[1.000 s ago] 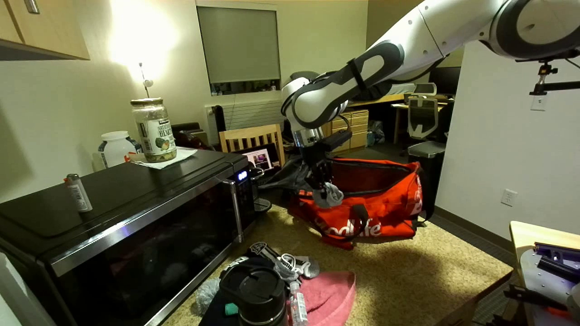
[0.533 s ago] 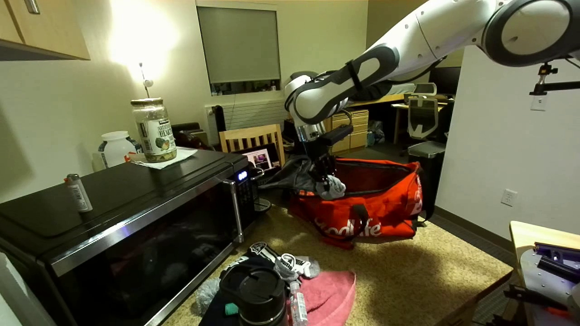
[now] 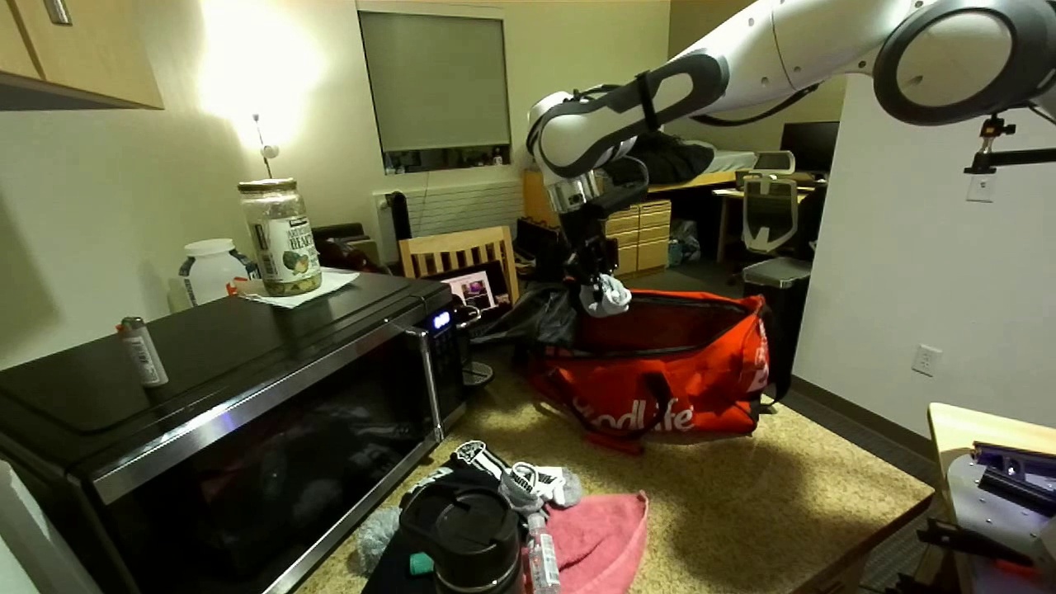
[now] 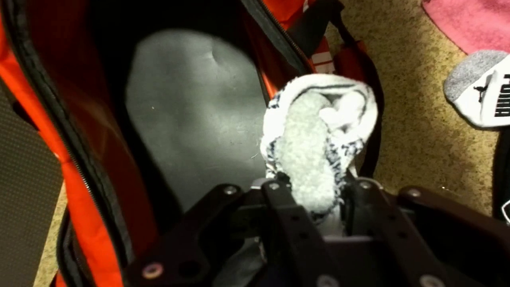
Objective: Pick up the pair of socks and put it in the bag
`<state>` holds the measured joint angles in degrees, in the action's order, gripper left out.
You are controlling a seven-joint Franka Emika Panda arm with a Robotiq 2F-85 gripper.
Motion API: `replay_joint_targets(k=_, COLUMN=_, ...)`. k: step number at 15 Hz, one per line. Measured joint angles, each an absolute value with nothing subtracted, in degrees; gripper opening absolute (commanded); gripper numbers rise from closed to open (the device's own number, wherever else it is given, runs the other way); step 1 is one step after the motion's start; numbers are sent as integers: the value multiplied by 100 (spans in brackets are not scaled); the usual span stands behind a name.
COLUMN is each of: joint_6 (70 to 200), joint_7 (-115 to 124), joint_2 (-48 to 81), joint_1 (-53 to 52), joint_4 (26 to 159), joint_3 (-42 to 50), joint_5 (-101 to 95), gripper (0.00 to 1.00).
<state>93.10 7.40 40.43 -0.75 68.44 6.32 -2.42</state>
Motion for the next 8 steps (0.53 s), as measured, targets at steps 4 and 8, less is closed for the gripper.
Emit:
replay_joint_targets(k=4, joint_6=9186, joint_7=761, joint_2=4045, joint_1=-128, joint_4=6522, joint_3=634, joint_5=-512, gripper=10)
replay_joint_targets(k=8, joint_6=9182, joint_7=780, joint_2=4051, joint_1=-264, joint_4=6357, joint_3=635, joint_5=-927, gripper=10)
